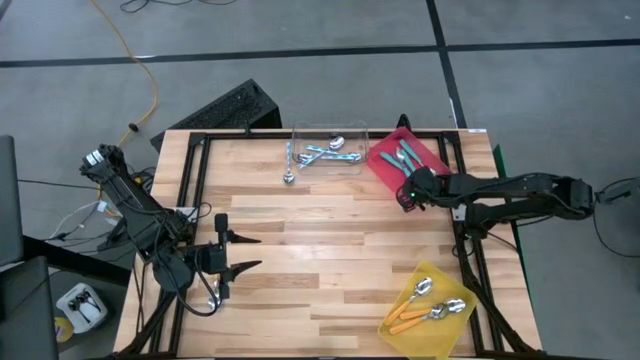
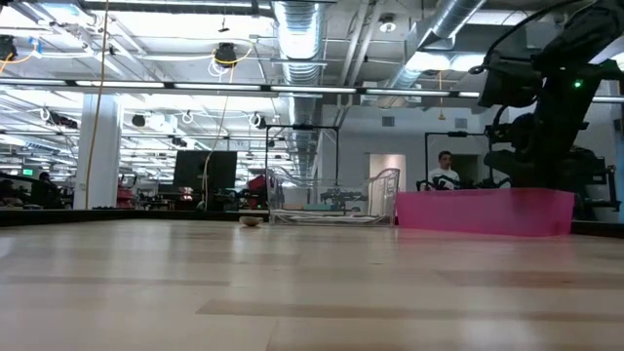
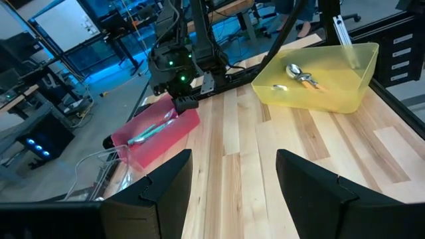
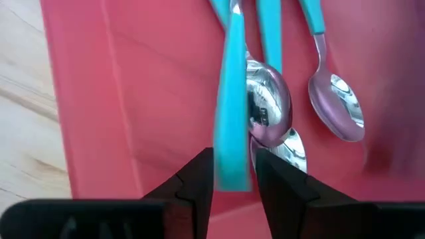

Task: Sort silverware by color (type)
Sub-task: Put the blue spoon into the red bin, then put the orange spoon into the yellow bin

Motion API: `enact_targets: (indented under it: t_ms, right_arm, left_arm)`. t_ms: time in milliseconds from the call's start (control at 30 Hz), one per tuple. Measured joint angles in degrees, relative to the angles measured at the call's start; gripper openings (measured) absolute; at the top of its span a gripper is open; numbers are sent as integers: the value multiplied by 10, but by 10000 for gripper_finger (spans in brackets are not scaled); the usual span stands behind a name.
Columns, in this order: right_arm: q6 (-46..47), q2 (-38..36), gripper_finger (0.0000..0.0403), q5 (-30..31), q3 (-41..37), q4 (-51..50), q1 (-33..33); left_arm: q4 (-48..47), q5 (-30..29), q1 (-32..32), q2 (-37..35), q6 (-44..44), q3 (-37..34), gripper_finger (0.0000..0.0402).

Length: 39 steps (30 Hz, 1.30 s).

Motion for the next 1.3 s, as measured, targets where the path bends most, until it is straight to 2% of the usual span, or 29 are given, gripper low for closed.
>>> enact_targets:
  t_ms: [233,367,700,933,1300]
  right_arm:
    - [-20,-9,197,-9,12,22,0]
    - [-35,-9,215,-9,31,22,1]
    - [-69,-9,208,-12,100,-1,2]
    - [-91,-22,207,-11,156,-7,37]
    - [-137,-131,207,4,214,11,128]
  left_arm:
    - [0,1,0,0,-10,0,203]
    - [-2,1,2,0,-10,0,203]
    - [-21,6,19,0,-23,0,203]
    - [-30,32,28,0,-47,0,203]
    - [-9,41,28,0,-48,0,203]
